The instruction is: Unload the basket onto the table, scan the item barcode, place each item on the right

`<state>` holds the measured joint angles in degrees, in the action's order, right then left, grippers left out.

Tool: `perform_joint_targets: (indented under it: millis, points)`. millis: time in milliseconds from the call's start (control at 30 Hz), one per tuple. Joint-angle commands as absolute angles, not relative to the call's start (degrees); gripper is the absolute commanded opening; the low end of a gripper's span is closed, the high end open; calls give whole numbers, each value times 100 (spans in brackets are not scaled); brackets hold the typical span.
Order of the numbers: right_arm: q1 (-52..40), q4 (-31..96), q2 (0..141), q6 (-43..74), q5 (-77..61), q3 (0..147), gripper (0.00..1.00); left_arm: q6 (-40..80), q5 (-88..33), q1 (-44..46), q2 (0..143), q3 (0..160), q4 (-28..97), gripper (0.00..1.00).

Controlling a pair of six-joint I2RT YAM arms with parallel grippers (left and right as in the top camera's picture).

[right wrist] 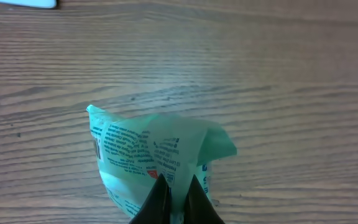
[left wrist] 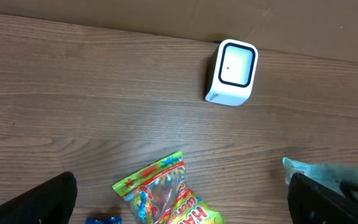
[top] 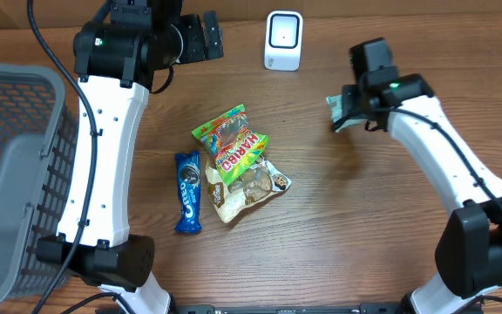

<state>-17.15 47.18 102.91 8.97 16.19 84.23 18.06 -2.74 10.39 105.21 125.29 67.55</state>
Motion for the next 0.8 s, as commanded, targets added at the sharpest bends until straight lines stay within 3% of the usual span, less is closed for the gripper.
perform_joint_targets:
  millis: [0, 767]
  points:
    - [-1800, 4635, 10103, 899, 2327, 8639, 4, 1865, -296, 1052, 10377, 12637, 6748, 100]
    - [-1800, 4591, 10103, 899, 2764, 8639, 4, 1865, -296, 1052, 10377, 12637, 6748, 100]
